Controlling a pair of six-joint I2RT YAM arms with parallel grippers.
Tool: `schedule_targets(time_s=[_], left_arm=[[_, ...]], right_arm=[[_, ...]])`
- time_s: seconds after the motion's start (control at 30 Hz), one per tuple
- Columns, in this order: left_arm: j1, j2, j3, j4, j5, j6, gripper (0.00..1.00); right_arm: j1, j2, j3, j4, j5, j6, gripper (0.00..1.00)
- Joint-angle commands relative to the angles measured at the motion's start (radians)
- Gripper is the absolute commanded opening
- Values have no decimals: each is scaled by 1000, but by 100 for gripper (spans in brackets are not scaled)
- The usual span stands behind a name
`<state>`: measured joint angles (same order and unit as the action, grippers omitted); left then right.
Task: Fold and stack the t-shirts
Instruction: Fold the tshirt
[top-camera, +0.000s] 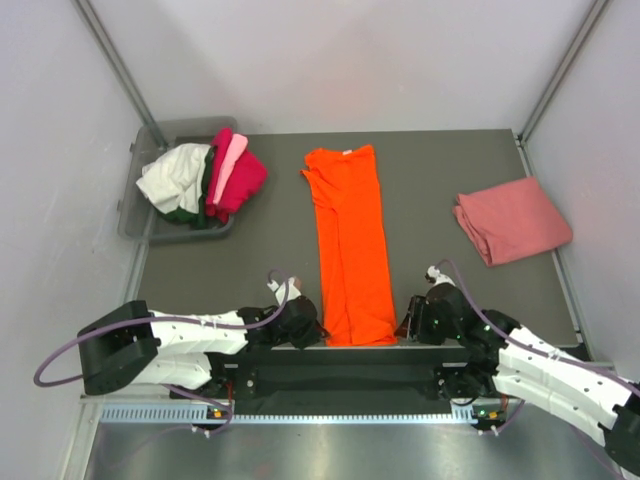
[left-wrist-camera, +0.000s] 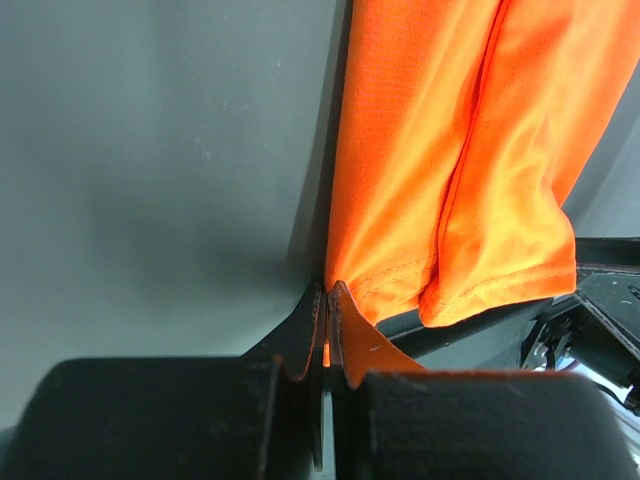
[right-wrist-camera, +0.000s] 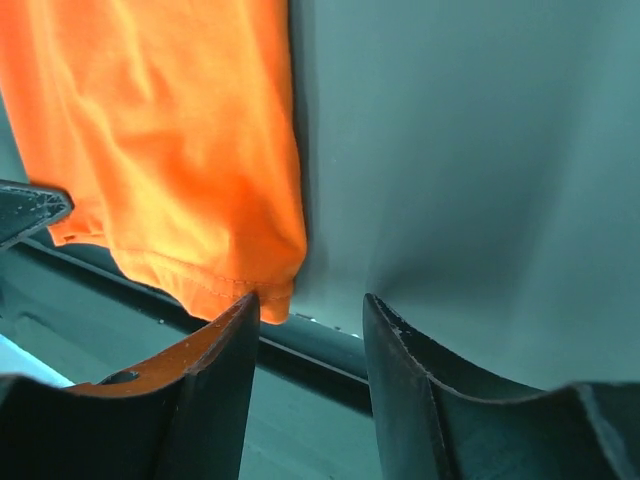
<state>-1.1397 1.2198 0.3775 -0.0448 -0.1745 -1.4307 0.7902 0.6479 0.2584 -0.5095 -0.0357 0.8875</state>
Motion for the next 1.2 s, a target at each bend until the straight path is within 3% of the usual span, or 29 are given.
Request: schedule_targets(time_s=[0.0,0.23,0.53,0.7,0.8,0.93,1.17], left_arm=[[-11,17,-34,-33,-5,3,0],[-18,-9,-35,-64,-20,0,0],[-18,-45,-32,-98,-39,4,0],[-20,-43,-29,-99,-40,7,0],[-22,-40,-26,-99,-39,10,0],[-23,-40,-26,-101,-37,9,0],[-29,-34,-14,-107,-45,9,0]], right_arm=[[15,16,73,5,-15,-19,46],[15,173,165,42,-9,-58,40],[15,-22,271,-181,217,-53,37],[15,-48,256,-155,147,-58,41],[17,31,216,-60,51,-52,42],[37,166,197,0,40,-53,39],[67,205,137,88,-20,-33,38]])
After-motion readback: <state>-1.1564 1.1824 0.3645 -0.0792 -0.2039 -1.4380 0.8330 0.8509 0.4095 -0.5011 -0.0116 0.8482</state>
